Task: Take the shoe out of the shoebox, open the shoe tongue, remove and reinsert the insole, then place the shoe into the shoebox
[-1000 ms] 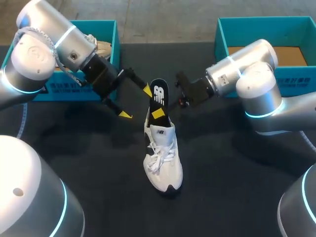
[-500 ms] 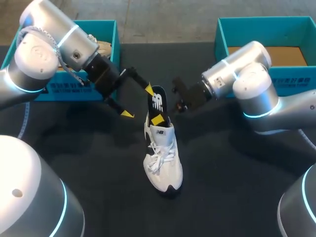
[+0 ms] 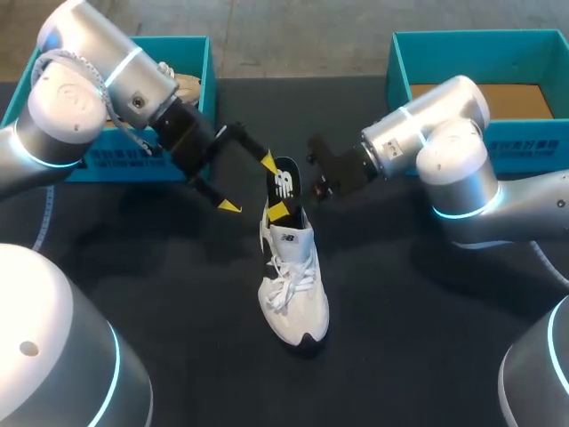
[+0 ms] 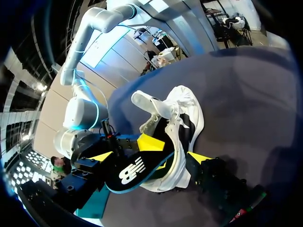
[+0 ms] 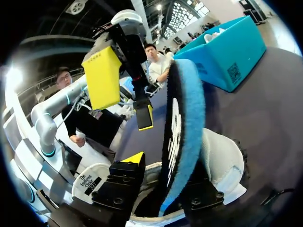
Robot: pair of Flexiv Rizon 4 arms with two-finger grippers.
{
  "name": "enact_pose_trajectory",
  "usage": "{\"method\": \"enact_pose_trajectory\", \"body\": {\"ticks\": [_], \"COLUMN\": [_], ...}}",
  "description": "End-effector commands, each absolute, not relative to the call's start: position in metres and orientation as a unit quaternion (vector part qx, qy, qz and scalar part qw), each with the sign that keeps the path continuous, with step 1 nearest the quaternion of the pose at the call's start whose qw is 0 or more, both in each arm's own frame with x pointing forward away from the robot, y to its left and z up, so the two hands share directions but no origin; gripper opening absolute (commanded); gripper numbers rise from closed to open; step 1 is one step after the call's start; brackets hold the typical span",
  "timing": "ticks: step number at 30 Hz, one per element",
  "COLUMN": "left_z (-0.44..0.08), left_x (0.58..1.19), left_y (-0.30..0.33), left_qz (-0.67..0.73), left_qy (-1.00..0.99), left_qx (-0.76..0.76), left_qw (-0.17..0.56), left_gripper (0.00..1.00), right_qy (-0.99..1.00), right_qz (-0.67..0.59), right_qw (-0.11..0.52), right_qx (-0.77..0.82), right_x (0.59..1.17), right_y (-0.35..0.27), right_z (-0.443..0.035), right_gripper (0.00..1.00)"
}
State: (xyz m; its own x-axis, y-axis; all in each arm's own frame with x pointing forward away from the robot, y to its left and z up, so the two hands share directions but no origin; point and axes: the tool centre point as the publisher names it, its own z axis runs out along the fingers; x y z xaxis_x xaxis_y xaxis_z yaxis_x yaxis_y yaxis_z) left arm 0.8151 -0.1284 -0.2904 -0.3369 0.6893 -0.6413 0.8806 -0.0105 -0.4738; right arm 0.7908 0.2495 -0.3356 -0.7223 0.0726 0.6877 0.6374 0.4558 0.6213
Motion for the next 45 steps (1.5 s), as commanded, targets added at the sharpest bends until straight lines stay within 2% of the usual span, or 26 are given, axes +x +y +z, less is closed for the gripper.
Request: {"method": "enact_pose_trajectory", "body": {"ticks": [1,7,15,16,18,19,20,32,44,45], "left_z": [-0.29,-0.29,-0.289,-0.289,-0.288,-0.288,-0.288,-0.288,-0.289,-0.29], "left_x": [0.815,0.814,0.815,0.814,0.814,0.814,0.814,0.809,0.806,0.806], "left_y": [-0.125,-0.123,-0.121,-0.121,-0.121,-0.121,-0.121,-0.125,-0.128,-0.128], "left_qz": [-0.432,-0.433,-0.432,-0.431,-0.431,-0.43,-0.43,-0.43,-0.431,-0.431], "left_qy": [0.693,0.691,0.691,0.691,0.691,0.691,0.691,0.69,0.691,0.691], "left_qx": [0.566,0.568,0.569,0.569,0.57,0.57,0.57,0.572,0.571,0.571], "left_qw": [0.112,0.112,0.111,0.111,0.11,0.11,0.11,0.105,0.104,0.103], "left_gripper": [1.0,1.0,1.0,1.0,1.0,1.0,1.0,1.0,1.0,1.0], "right_qy": [-0.799,-0.788,-0.785,-0.784,-0.784,-0.785,-0.787,-0.796,-0.787,-0.787], "right_qz": [-0.478,-0.501,-0.503,-0.504,-0.503,-0.502,-0.498,-0.44,-0.441,-0.442], "right_qw": [0.281,0.261,0.25,0.25,0.25,0.251,0.255,0.328,0.333,0.332], "right_qx": [-0.231,-0.245,-0.261,-0.262,-0.263,-0.262,-0.261,-0.254,-0.274,-0.274], "right_x": [0.783,0.782,0.786,0.787,0.788,0.789,0.791,0.787,0.764,0.763], "right_y": [0.248,0.244,0.239,0.239,0.238,0.239,0.239,0.24,0.235,0.235], "right_z": [-0.33,-0.329,-0.331,-0.332,-0.332,-0.332,-0.332,-0.349,-0.357,-0.356], "right_gripper": [0.4,0.43,0.4,0.38,0.25,0.15,0.0,0.0,0.0,0.04]}}
